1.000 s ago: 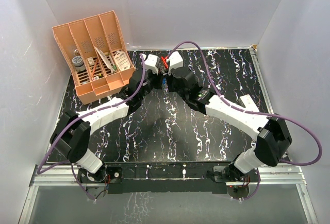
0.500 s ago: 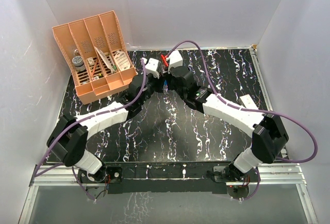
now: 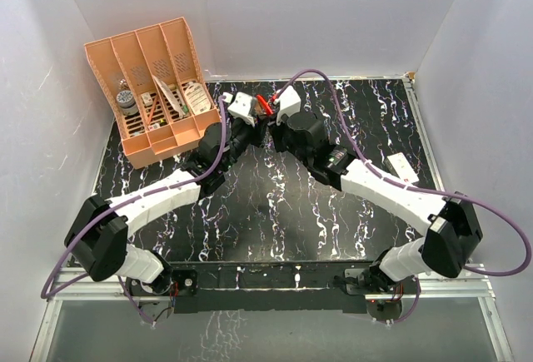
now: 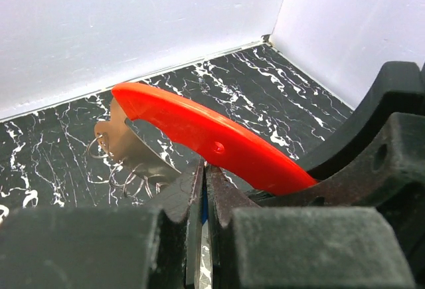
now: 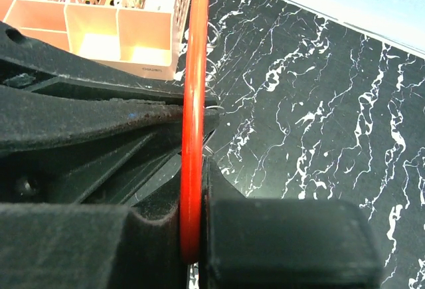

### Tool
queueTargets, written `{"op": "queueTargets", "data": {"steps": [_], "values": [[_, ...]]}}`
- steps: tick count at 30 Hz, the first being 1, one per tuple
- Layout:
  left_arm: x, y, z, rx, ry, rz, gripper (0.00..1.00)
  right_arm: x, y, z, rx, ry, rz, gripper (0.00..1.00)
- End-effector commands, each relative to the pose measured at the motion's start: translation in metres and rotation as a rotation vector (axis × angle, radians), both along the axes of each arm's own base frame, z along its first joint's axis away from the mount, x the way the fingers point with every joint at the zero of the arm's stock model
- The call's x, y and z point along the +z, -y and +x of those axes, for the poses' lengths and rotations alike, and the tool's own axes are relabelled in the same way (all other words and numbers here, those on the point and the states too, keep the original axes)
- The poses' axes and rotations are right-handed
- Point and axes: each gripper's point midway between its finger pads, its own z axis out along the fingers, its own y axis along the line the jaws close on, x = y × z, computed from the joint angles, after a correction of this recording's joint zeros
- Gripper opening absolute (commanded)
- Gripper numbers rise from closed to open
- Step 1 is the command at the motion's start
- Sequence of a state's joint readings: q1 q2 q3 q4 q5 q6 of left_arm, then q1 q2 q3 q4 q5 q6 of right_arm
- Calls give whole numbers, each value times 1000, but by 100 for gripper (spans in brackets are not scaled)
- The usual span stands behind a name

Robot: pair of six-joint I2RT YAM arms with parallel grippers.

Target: Put the keys on the keyring

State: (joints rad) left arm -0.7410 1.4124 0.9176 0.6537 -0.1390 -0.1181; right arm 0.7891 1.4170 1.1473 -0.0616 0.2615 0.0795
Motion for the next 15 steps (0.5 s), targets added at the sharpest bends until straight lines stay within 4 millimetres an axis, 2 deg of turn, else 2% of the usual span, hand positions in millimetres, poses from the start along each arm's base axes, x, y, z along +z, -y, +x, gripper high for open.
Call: {"op": "queueTargets", "data": {"steps": [1,5,15], "values": [[12,-9,-3,2,35,-13,0,36,3,-7,24,70,60,0],[12,-20,-7,17,36,-18,0,44,13,-6,7,84,65,0],[5,-35,-10,41,26,-27,0,49,35,8,-14,87,71,0]]}}
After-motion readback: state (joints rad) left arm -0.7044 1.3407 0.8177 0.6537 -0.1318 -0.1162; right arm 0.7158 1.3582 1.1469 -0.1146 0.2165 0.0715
